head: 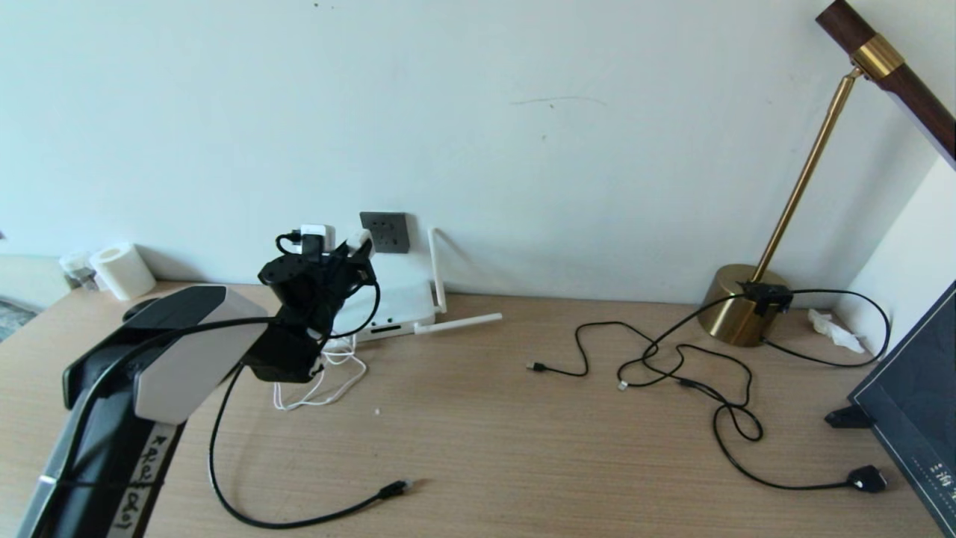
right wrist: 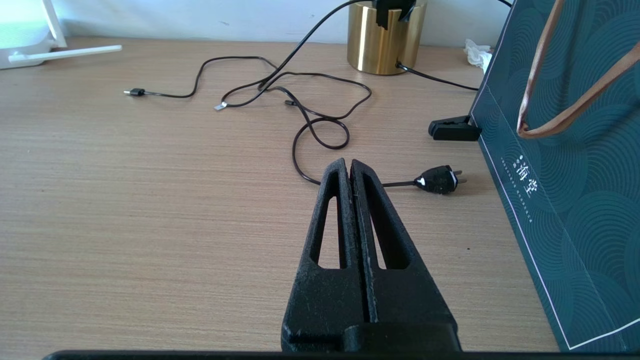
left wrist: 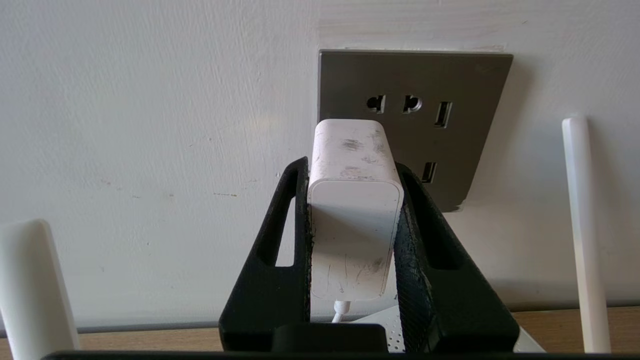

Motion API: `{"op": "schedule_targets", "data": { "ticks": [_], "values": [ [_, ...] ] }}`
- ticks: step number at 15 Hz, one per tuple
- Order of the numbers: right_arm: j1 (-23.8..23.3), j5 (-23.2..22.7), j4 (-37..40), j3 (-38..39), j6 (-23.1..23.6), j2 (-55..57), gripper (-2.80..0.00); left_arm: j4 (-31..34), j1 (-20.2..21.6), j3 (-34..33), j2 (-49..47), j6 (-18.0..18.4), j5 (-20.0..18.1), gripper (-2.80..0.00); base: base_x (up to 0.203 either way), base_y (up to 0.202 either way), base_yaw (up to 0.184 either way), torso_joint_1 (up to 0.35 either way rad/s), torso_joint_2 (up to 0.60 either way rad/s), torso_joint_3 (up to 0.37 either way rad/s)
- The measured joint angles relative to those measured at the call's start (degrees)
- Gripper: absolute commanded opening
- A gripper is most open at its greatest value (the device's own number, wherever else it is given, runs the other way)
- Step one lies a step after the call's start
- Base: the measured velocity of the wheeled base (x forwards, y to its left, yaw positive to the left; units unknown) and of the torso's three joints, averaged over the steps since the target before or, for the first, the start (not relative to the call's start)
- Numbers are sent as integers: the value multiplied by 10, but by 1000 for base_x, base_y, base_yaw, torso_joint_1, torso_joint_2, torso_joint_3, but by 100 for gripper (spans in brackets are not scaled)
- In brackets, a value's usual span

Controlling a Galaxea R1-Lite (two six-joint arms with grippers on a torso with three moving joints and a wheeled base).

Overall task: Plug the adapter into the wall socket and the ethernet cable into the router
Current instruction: Plug plug into socket

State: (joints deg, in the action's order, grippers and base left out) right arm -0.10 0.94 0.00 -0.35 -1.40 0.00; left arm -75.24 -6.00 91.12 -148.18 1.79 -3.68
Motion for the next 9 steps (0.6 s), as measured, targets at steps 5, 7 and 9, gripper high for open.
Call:
{"op": "schedule_targets", "data": {
  "ticks": [5, 7, 9],
  "values": [
    [0, 0, 0, 0, 0, 0, -280, -3, -1, -6, 0, 0, 6, -280, 0, 0, 0, 0, 0, 0],
    [0, 0, 0, 0, 1, 0, -280, -4, -1, -9, 2, 0, 13, -280, 0, 0, 0, 0, 0, 0],
    [0, 0, 0, 0, 0, 0, -280, -5, -2, -10, 3, 0, 13, -280, 0, 0, 0, 0, 0, 0]
  ]
}}
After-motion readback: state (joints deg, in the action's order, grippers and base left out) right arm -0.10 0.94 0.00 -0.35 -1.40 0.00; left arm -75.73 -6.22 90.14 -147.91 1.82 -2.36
